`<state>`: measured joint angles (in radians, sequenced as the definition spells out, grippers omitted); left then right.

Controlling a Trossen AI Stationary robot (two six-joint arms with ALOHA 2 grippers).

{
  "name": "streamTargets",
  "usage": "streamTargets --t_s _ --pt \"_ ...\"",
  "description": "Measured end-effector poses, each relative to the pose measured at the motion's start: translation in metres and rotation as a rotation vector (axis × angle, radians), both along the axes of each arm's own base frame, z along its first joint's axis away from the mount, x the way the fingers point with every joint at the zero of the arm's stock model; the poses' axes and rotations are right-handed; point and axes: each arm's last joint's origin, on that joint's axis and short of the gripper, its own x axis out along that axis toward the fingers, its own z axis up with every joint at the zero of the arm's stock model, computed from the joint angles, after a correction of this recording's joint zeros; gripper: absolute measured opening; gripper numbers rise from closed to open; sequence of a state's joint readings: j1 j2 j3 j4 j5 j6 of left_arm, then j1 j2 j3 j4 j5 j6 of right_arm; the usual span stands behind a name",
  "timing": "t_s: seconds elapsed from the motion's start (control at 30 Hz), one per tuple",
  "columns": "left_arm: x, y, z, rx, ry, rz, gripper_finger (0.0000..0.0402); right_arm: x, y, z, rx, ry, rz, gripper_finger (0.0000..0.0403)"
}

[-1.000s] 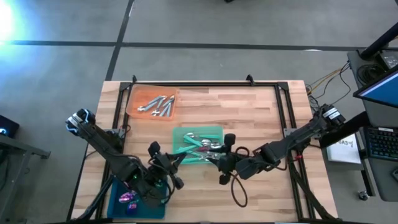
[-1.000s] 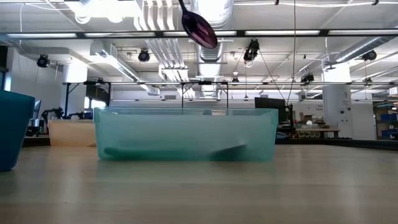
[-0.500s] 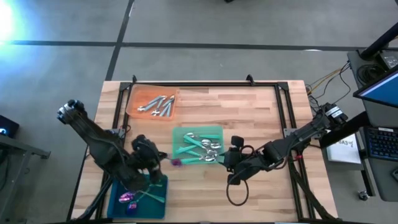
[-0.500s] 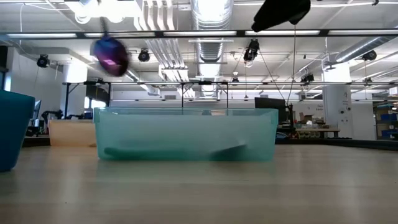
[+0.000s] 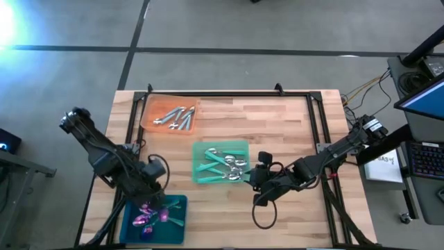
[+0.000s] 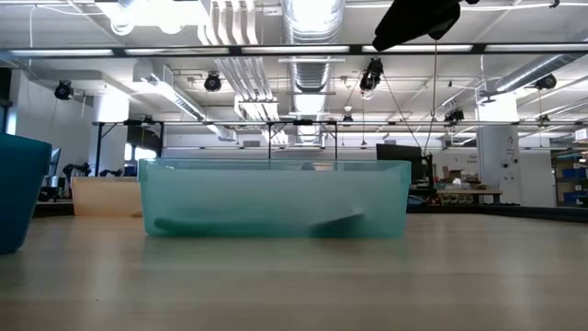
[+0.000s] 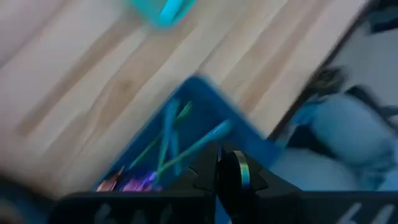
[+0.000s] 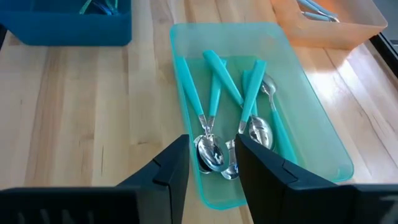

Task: Sort silverware by color (type)
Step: Put the iridescent spoon into the blue bin

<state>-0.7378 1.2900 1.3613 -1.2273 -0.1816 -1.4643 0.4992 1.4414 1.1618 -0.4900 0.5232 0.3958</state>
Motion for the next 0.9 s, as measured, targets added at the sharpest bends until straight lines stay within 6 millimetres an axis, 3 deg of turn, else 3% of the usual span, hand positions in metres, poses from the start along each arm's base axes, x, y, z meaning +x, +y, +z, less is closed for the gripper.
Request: streamTargets --t_s 0.4,0.7,0.9 --pt "-0.004 -0.012 -0.04 0.037 0.638 -0.035 0.0 -0.001 -0.001 -0.005 -0.013 0.015 0.004 0.0121" --pt "0.01 -0.025 -0.061 0.081 0.713 -0.176 0.0 -0.006 -0.003 -0.019 -0.033 0.055 0.001 0.0121" --pt "0.016 -0.027 -0.061 0.113 0.6 -0.23 0.0 -0.007 -0.004 -0.022 -0.037 0.064 0.0 0.0121"
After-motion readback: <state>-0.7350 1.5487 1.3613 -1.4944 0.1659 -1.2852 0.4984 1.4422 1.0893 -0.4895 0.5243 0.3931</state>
